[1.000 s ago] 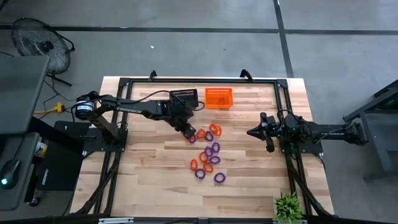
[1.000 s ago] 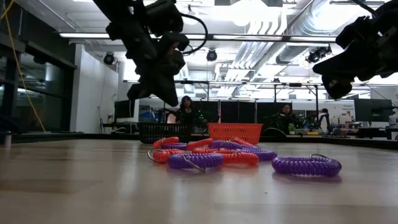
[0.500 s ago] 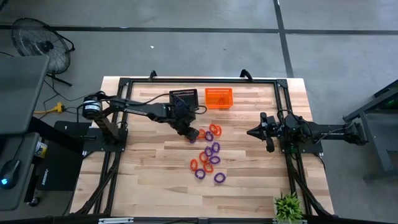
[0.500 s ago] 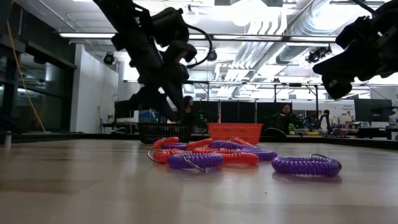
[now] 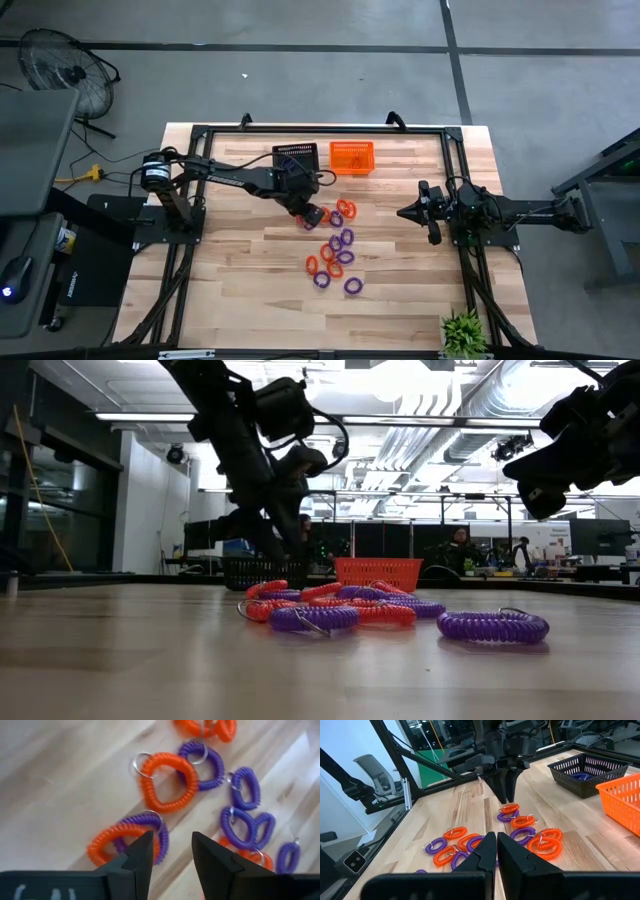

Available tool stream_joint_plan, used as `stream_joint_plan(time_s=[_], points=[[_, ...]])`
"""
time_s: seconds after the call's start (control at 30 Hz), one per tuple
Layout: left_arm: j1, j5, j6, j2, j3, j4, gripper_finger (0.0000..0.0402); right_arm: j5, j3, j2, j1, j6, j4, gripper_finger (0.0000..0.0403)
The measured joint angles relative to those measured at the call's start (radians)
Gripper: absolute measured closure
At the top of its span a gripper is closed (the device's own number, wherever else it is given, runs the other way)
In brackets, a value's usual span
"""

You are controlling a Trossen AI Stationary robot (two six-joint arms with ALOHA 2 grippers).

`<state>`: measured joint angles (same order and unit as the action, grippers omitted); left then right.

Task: Sort spring keychains
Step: Put the orange spring keychain into the orange bin

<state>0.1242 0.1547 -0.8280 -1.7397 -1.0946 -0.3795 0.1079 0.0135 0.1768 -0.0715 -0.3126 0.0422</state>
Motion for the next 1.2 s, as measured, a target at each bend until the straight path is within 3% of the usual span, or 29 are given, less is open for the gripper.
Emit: stream_joint_plan(time_s=[0.23, 0.43, 1.0, 1.2], points=[[0.0, 0.015, 0.008, 0.0, 0.0, -0.082, 0.0268, 0.0, 0.0, 0.0, 0.0, 0.0, 0.0, 0.0392], [0.0, -0.006, -0.007, -0.02, 0.001, -0.068, 0.0268, 0.0, 0.0, 0.0, 0.0, 0.0, 0.0, 0.0392], [-0.008, 0.054, -0.014, -0.094, -0.001, -0.015, 0.0268, 0.0, 0.0, 0.0, 0.0, 0.0, 0.001, 0.0392], [-0.007, 0.02, -0.018, -0.096, 0.0, -0.023, 0.0268, 0.0, 0.0, 0.0, 0.0, 0.0, 0.0, 0.0392]])
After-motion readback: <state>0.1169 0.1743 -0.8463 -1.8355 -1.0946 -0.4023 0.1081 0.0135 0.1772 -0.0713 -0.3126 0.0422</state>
